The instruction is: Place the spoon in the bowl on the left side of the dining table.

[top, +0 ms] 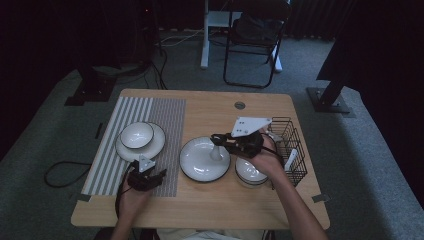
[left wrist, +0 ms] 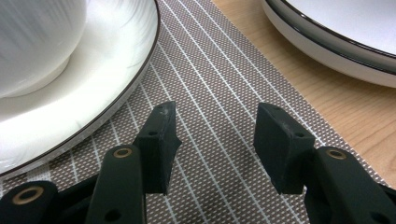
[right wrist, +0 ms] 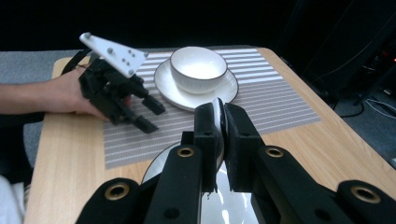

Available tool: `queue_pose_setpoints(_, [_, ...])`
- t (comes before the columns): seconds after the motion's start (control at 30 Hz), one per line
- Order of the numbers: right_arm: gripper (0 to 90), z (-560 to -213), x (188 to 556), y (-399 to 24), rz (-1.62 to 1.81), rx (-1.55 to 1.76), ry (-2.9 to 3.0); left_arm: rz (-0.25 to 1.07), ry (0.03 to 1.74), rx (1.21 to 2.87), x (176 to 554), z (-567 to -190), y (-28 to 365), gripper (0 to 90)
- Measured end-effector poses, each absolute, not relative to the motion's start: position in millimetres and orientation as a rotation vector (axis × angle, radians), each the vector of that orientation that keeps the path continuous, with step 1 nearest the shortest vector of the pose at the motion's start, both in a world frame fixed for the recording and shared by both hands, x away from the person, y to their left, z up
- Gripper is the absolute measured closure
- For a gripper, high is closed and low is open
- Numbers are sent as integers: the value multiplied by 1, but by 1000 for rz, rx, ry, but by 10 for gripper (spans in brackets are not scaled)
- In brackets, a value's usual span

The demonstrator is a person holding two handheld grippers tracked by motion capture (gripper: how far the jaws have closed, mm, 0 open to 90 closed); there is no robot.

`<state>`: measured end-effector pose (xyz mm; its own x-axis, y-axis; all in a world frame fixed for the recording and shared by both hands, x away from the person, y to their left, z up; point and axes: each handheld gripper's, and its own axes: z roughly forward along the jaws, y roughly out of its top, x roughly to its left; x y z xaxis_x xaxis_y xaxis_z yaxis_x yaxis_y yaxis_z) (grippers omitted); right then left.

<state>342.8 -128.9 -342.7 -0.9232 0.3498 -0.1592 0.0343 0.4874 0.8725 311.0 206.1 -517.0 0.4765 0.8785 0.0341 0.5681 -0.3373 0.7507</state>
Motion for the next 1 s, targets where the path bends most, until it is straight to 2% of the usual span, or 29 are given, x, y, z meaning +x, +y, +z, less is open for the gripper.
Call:
queue_pose_setpoints(0.6, [844,-352,381,-92,1413,406,2416,596,1209,2030,313,-519,214,508])
queue_pose_setpoints(1.0, [844,-351,396,-52,1410,365,2441,592,1214,2030,314,-520,215,508])
